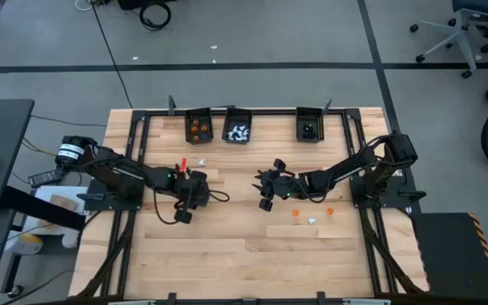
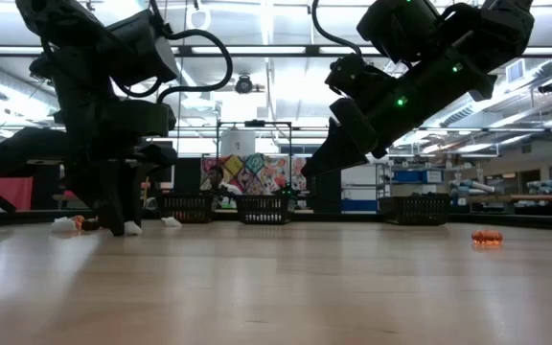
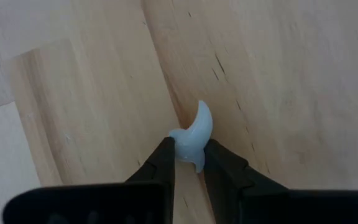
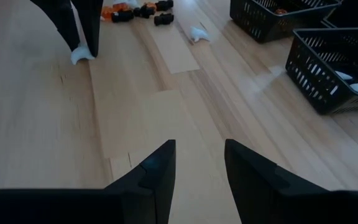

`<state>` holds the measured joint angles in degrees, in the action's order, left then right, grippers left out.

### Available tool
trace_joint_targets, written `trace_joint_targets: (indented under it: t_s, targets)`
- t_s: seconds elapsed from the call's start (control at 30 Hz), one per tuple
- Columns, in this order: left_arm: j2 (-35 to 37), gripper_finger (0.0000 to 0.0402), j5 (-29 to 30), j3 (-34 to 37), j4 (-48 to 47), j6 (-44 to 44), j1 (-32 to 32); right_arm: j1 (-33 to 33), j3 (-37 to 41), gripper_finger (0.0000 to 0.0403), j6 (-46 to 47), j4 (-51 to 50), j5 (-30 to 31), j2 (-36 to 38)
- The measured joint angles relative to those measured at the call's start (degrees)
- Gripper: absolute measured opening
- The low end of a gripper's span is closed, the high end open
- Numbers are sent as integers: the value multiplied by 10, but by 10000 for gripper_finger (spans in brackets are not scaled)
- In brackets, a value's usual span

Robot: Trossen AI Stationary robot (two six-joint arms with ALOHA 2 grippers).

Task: Sort Halloween decoration
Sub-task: Put the white ghost toy into the middle black bin

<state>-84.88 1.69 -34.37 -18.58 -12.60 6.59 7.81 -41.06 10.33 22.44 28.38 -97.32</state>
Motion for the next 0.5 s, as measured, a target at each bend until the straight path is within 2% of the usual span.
trace_joint_targets:
  t_s: [0.5]
  targets:
    - [11, 44, -3, 3, 2, 5, 0, 0, 0, 143, 0, -1, 0, 0]
